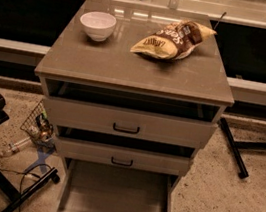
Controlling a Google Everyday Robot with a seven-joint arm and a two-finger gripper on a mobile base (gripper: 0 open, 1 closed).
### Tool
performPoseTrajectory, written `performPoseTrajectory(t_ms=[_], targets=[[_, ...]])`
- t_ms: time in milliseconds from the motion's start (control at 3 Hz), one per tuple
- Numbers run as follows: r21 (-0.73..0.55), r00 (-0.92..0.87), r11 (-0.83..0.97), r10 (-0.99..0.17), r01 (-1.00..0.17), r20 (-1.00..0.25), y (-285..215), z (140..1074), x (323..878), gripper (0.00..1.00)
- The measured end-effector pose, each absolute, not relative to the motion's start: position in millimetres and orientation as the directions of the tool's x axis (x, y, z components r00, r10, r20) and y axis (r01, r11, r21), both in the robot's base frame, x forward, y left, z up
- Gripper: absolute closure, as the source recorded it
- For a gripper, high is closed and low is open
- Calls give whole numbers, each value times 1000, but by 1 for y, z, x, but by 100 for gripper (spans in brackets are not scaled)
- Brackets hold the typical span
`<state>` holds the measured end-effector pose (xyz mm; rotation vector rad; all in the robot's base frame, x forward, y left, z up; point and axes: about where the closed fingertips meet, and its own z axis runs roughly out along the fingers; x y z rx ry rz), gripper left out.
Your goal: Close bottom drawer
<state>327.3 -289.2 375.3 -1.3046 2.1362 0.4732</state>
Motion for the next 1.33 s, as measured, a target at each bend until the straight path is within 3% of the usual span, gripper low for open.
performPoseTrajectory(t_ms=[1333], targets=[[177,-391,412,-525,-894,-756,-264,175,263,100]])
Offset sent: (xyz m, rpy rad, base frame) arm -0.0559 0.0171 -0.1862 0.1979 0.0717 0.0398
